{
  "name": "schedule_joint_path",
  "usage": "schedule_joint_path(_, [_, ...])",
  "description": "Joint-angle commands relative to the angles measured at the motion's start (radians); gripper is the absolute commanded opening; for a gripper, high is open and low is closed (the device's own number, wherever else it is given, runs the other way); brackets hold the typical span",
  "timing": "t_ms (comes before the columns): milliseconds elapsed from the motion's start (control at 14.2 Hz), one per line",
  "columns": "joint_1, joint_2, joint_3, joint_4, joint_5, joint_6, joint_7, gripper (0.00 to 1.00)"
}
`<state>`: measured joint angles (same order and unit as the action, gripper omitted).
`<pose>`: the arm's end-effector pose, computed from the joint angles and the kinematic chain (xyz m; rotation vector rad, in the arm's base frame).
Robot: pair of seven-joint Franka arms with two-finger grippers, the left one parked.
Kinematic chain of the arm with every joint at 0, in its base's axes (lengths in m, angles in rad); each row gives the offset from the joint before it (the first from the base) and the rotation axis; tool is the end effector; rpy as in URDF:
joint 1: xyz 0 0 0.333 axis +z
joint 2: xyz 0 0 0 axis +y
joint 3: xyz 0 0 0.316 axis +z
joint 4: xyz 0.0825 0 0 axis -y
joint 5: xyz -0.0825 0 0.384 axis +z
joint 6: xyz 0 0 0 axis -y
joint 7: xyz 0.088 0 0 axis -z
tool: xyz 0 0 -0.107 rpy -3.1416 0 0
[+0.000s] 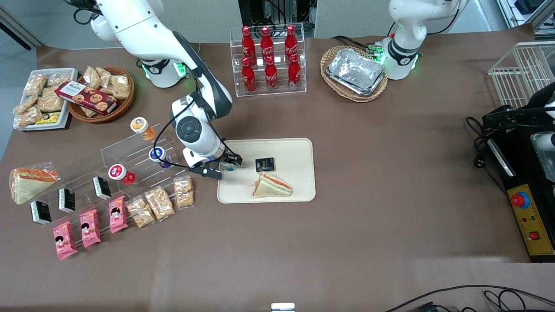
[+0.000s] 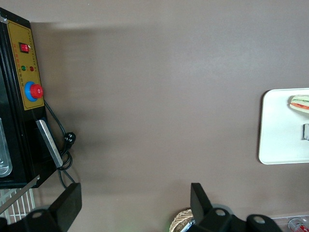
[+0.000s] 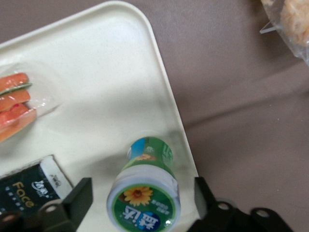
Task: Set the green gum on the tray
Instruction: 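Set the bottle down on the tray, open and withdraw the right gripper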
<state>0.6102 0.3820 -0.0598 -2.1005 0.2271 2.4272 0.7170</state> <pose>0.4911 0.3026 0.2311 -3.0259 0.5174 0.1759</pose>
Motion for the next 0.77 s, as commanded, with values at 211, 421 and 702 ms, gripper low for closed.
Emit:
schedule_joint_path(211, [-0.124,-0.136,-0.014,0.000,0.021,-0.132,-0.158,1.00])
schedule_joint_path(421, [-0.234,-0.221,-0.015,-0.001,0.014,-0.221,-0.289,1.00])
schedule_joint_path(702, [-0.384,-0.320,-0.021,0.000,0.008,-0.359,-0.470,1.00])
